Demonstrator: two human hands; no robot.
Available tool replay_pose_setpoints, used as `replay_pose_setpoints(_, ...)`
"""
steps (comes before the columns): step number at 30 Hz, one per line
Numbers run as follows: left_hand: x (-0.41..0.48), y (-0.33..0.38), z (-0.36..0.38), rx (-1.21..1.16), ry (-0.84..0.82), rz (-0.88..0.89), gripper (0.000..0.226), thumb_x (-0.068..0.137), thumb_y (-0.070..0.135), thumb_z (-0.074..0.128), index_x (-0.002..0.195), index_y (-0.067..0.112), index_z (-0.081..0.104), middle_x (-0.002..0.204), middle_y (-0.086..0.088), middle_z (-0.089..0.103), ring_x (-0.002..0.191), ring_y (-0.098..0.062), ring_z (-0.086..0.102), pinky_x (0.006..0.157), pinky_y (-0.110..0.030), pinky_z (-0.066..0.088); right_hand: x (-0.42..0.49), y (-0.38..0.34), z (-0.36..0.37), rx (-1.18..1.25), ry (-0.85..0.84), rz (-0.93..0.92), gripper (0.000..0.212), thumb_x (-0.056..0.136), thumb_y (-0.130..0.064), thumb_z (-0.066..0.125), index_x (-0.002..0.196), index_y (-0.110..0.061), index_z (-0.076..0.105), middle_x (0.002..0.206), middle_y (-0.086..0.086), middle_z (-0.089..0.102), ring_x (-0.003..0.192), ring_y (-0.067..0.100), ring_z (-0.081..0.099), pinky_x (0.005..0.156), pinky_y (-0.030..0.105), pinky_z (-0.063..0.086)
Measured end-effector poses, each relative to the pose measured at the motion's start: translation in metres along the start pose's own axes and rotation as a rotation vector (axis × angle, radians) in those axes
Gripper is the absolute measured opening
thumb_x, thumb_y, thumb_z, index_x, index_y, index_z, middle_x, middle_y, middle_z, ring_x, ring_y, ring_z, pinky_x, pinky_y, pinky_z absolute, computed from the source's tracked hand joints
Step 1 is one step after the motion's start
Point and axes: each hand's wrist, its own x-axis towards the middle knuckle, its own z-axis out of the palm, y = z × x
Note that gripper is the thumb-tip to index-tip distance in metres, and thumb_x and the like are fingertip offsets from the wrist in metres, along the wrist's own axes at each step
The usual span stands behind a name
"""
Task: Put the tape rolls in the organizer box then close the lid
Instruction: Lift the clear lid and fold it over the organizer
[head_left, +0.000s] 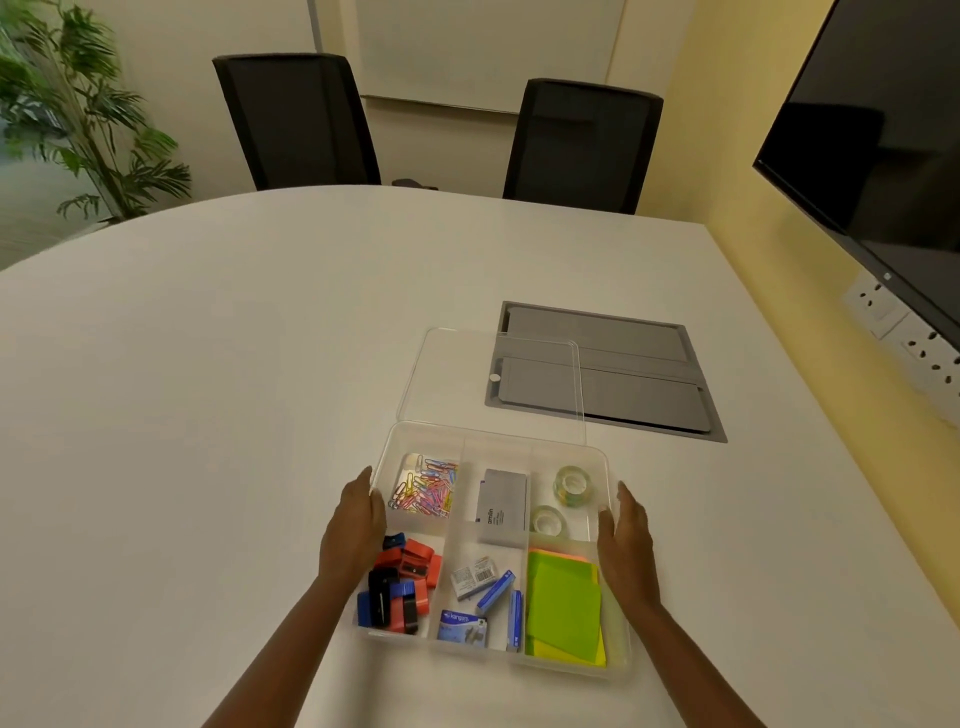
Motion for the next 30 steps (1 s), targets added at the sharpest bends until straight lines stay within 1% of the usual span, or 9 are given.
replay_pose_setpoints(3,0.03,0.007,-0.004,-0.058,-0.015,-0.026,0.039,0.098,0.019,0.03,0.133,0.002,0.038,0.137,-0.019,0.045,0.126,-0.032,0.043,0.103,-0.043,0.035,0.031,-0.015,-0.001,-0.015,0.051,-0.037,0.036,0.096,-0.008,0.039,0.131,0.0,0.04,0.137,0.024,0.044,0.124,0.036,0.046,0.099,0.04,0.041)
replay_pose_setpoints(6,0.061,0.019,-0.007,-0.166,-0.064,-0.052,0.031,0.099,0.018,0.025,0.094,0.003,0.052,0.098,-0.015,0.052,0.094,-0.023,0.047,0.076,-0.033,0.036,0.071,-0.028,0.005,-0.066,0.015,-0.032,0.032,0.096,-0.008,0.038,0.125,0.0,0.048,0.132,0.024,0.048,0.119,0.037,0.049,0.098,0.04,0.041)
replay_pose_setpoints(8,0.083,0.025,-0.007,-0.203,-0.097,-0.089,0.03,0.099,0.019,0.024,0.08,0.012,0.047,0.096,-0.009,0.047,0.093,-0.018,0.041,0.079,-0.031,0.03,0.099,-0.033,0.011,-0.135,-0.075,0.008,0.031,0.096,-0.009,0.037,0.124,-0.002,0.049,0.132,0.024,0.049,0.119,0.037,0.049,0.099,0.041,0.04)
replay_pose_setpoints(13,0.132,0.032,0.003,-0.277,-0.181,-0.121,0.037,0.1,0.02,0.022,0.073,0.024,0.047,0.094,0.001,0.044,0.099,-0.015,0.034,0.087,-0.032,0.029,0.147,-0.039,0.024,-0.177,-0.302,0.226,0.036,0.094,-0.011,0.042,0.129,-0.003,0.044,0.139,0.02,0.045,0.125,0.034,0.044,0.103,0.036,0.037)
replay_pose_setpoints(17,0.158,0.033,0.015,-0.308,-0.237,-0.155,0.035,0.098,0.017,0.024,0.068,0.022,0.041,0.077,0.005,0.043,0.093,-0.016,0.034,0.083,-0.031,0.029,0.165,-0.033,0.031,-0.24,-0.295,0.269,0.032,0.088,-0.003,0.048,0.118,0.007,0.053,0.128,0.024,0.054,0.115,0.037,0.052,0.099,0.039,0.041)
replay_pose_setpoints(22,0.168,0.04,0.023,-0.265,-0.229,-0.201,0.035,0.096,0.017,0.03,0.067,0.005,0.047,0.071,-0.012,0.048,0.082,-0.027,0.043,0.075,-0.034,0.034,0.174,-0.027,0.037,-0.243,-0.271,0.288,0.025,0.088,-0.004,0.049,0.107,0.006,0.061,0.117,0.025,0.062,0.108,0.036,0.057,0.085,0.033,0.046)
replay_pose_setpoints(24,0.171,0.041,0.024,-0.247,-0.229,-0.197,0.036,0.096,0.017,0.032,0.092,-0.01,0.055,0.098,-0.03,0.057,0.1,-0.043,0.051,0.09,-0.044,0.042,0.175,-0.029,0.037,-0.184,-0.268,0.348,0.026,0.089,-0.007,0.05,0.111,0.002,0.06,0.12,0.022,0.061,0.107,0.032,0.057,0.079,0.029,0.042)
replay_pose_setpoints(26,0.17,0.041,0.022,-0.192,-0.221,-0.17,0.035,0.094,0.013,0.038,0.122,-0.006,0.047,0.13,-0.027,0.05,0.119,-0.041,0.047,0.102,-0.048,0.038,0.175,-0.031,0.036,-0.089,-0.263,0.389,0.026,0.088,-0.005,0.052,0.111,0.001,0.061,0.121,0.02,0.062,0.094,0.023,0.056,0.076,0.025,0.039)
replay_pose_setpoints(30,0.168,0.043,0.014,-0.259,-0.142,-0.145,0.042,0.087,-0.008,0.04,0.127,-0.001,0.045,0.13,-0.027,0.048,0.1,-0.041,0.056,0.092,-0.043,0.046,0.175,-0.035,0.029,0.059,-0.109,0.385,0.026,0.084,0.007,0.053,0.107,0.003,0.064,0.103,0.018,0.065,0.089,0.025,0.057,0.067,0.023,0.046)
